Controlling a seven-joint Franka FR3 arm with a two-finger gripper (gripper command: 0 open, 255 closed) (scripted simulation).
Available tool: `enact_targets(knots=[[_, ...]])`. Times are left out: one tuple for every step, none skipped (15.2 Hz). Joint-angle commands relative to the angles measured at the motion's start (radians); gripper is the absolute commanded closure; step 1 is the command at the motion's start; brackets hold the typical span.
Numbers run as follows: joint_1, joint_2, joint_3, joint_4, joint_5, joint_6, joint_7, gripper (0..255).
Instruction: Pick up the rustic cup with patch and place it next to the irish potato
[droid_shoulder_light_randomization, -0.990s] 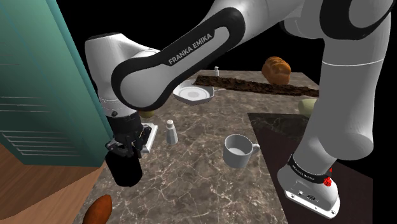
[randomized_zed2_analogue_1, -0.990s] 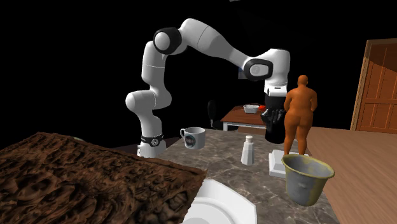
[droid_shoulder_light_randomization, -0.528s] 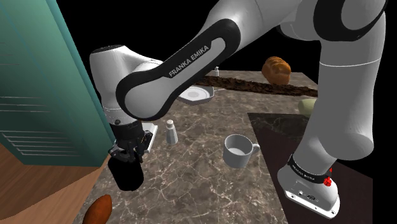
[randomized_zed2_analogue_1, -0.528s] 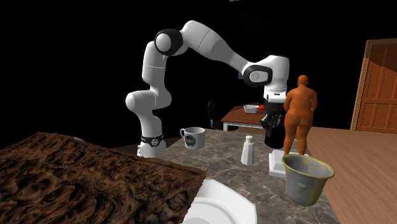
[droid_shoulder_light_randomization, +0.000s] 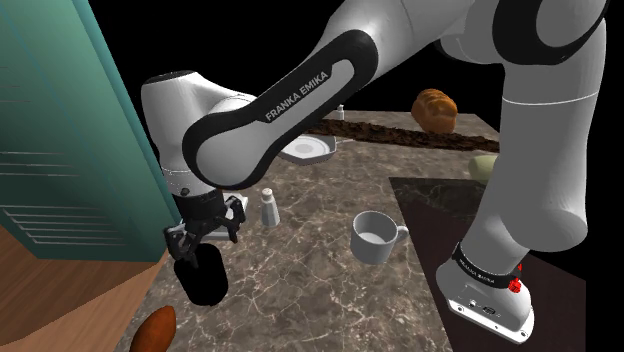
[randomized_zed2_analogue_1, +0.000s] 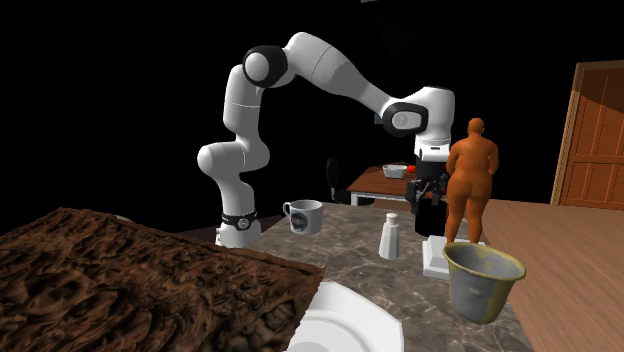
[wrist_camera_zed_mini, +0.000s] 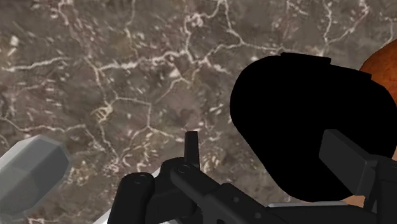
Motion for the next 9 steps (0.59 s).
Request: enact_targets(knots=[[0.0, 0.0, 0.0, 0.0, 0.0, 0.0, 0.0, 0], [0.0, 0.0, 0.0, 0.0, 0.0, 0.0, 0.0, 0], [-0.005, -0.016, 0.003, 0.014, 0.009, -0.029, -0.006, 0], [-0.01, -0.031, 0.006, 0.03, 0.017, -0.058, -0.011, 0], [-0.014, -0.045, 0.008, 0.048, 0.024, -0.088, -0.016, 0], [-0.017, -0.055, 0.009, 0.062, 0.03, -0.112, -0.019, 0], [-0.017, -0.055, 0.009, 0.062, 0.03, -0.112, -0.02, 0], [-0.017, -0.055, 0.009, 0.062, 0.03, -0.112, -0.02, 0], [-0.017, -0.055, 0.009, 0.062, 0.03, -0.112, -0.02, 0]])
